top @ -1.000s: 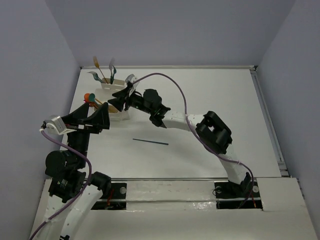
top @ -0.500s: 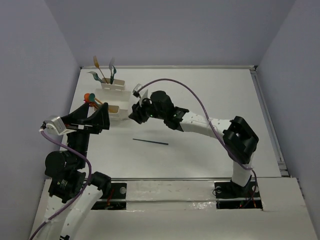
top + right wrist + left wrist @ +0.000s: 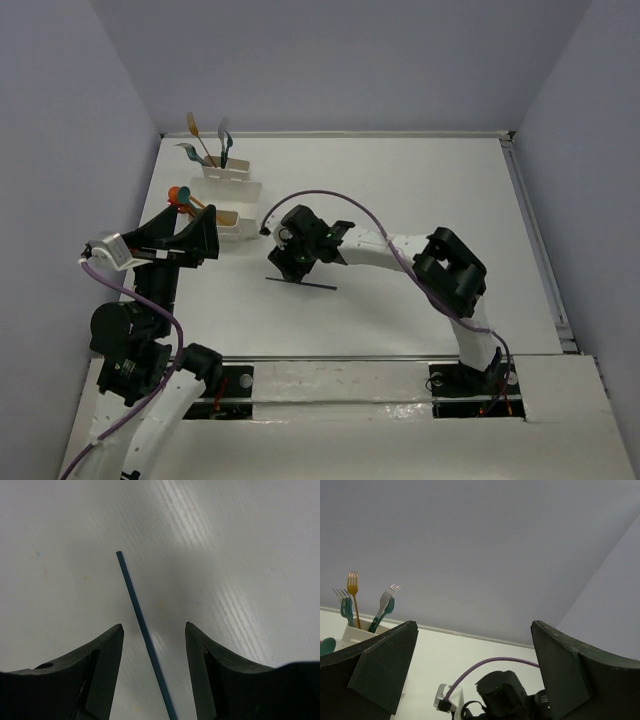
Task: Sort the eating utensils into containers
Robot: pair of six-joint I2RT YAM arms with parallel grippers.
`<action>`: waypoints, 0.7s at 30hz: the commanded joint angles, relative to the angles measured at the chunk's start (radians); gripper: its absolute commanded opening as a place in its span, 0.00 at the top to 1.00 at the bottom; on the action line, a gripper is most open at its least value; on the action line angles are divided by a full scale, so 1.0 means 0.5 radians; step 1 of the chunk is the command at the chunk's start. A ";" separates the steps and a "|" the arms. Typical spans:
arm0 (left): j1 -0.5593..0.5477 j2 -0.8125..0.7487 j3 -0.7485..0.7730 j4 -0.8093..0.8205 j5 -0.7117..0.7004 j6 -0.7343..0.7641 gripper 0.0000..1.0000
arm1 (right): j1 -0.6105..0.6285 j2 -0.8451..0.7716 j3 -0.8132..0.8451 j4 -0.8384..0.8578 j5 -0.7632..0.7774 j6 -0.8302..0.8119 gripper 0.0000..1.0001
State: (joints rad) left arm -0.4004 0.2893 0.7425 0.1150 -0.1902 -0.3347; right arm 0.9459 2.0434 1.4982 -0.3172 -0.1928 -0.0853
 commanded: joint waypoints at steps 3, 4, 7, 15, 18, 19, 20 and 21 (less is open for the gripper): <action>0.012 -0.011 -0.016 0.086 0.031 0.001 0.01 | 0.121 0.184 0.237 -0.267 0.060 -0.099 0.41; 0.012 -0.011 -0.016 0.086 0.031 0.001 0.01 | 0.121 0.199 0.246 -0.277 0.067 -0.102 0.41; 0.012 -0.008 -0.016 0.086 0.034 0.001 0.01 | 0.139 0.248 0.271 -0.323 0.128 -0.112 0.45; 0.012 -0.008 -0.016 0.086 0.034 -0.002 0.01 | 0.201 0.356 0.299 -0.476 0.490 -0.155 0.84; 0.012 -0.008 -0.019 0.086 0.034 -0.002 0.01 | 0.201 0.350 0.256 -0.443 0.554 -0.145 1.00; 0.012 -0.008 -0.019 0.086 0.031 -0.002 0.01 | 0.201 0.334 0.234 -0.409 0.603 -0.145 1.00; 0.012 -0.008 -0.016 0.086 0.031 0.001 0.01 | 0.201 0.322 0.225 -0.390 0.625 -0.142 1.00; 0.012 -0.008 -0.019 0.086 0.031 0.001 0.01 | 0.201 0.310 0.216 -0.330 0.667 -0.139 1.00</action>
State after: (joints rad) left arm -0.3973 0.2893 0.7406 0.1146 -0.1871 -0.3347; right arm 1.0389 2.1742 1.6409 -0.4618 0.0216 -0.1429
